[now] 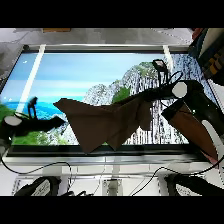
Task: Fold the clothes and pants, and hang the long-sleeved shirts on hangers.
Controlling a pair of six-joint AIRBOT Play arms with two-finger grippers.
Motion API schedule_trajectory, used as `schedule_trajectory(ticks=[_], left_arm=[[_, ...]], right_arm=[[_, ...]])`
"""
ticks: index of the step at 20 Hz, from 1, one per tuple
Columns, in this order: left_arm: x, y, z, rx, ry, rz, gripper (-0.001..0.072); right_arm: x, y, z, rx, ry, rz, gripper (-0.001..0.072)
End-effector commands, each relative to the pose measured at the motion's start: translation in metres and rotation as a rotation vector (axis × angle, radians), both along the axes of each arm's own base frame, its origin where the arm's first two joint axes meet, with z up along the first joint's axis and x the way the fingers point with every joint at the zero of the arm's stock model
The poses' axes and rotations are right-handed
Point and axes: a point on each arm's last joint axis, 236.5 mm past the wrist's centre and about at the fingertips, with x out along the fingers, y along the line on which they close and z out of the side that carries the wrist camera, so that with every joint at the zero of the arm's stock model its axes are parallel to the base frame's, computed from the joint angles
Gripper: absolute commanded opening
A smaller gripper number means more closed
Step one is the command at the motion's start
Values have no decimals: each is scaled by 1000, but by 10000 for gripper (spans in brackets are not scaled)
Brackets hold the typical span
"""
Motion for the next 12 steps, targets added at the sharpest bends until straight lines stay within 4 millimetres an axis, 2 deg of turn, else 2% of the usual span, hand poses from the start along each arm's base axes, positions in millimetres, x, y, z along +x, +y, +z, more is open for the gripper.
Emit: schedule_trajectory(ticks=[1,4,6,9,10,11,12], left_arm=[[-72,-57,-26,-183,174,-35,610],[-109,-93,-40,-236,253,-107,629],[-112,-105,-47,-188,227,-162,628],[-105,-121,-54,-119,149,-211,617],[-103,-125,-55,-102,135,-210,524],[-99,-128,-56,-90,113,-211,366],[-95,-131,-53,-96,98,-204,177]], right_arm=[[1,-2,-1,-10,-5,-1,13],[1,-2,-1,-9,-5,-1,13],[1,-2,-1,-8,-4,-1,13],[0,0,-1,0,3,0,13],[-2,1,-2,3,10,2,13],[-3,1,-2,2,17,4,13],[-5,1,-4,0,27,6,13]])
